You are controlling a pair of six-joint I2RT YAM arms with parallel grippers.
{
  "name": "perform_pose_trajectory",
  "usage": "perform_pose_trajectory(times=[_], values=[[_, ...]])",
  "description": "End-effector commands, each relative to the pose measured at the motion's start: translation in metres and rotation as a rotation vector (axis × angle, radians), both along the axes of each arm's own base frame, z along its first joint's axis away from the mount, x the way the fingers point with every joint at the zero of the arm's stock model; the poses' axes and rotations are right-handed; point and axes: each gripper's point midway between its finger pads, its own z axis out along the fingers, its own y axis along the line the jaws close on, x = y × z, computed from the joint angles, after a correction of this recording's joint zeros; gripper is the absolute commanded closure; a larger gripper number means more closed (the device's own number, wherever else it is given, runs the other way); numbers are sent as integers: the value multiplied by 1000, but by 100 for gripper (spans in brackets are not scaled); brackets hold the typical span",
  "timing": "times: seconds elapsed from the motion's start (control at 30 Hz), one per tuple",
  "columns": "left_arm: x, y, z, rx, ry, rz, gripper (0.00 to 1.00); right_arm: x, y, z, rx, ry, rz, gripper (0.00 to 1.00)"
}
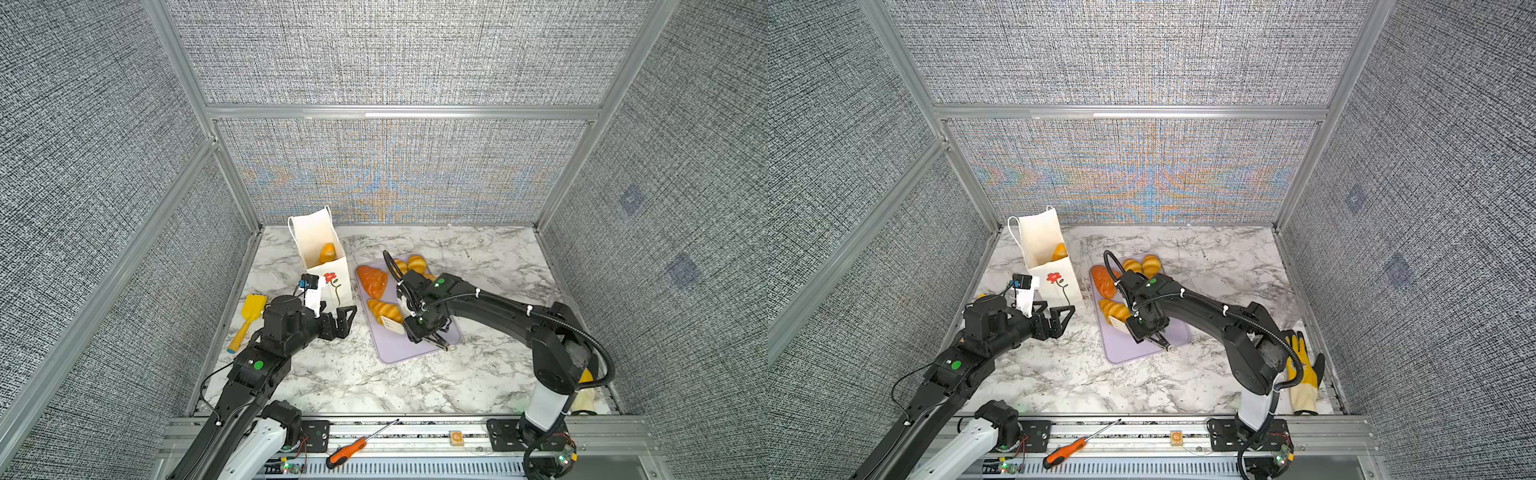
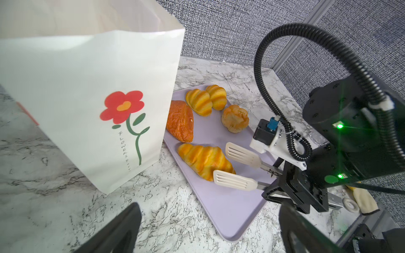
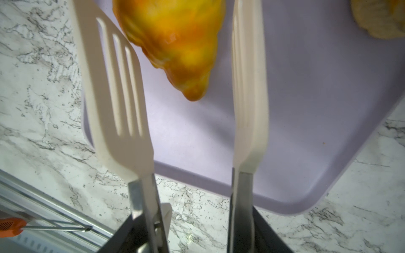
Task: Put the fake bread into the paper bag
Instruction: 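Lower the tongs onto the striped croissant nearest the robot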
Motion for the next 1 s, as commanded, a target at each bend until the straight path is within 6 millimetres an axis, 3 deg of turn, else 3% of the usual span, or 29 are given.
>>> perform_pose_trajectory(times=[0.0,0.37,0.97], values=[[0,2,1,2,-1,10,1,1,5,0,14,9,21,40],[-1,3,-1,4,1,17,1,-1,12,-2,54,44,37,37],[-1,5,-1,4,-1,26,1,16,17,-11,-3,58,61,38]])
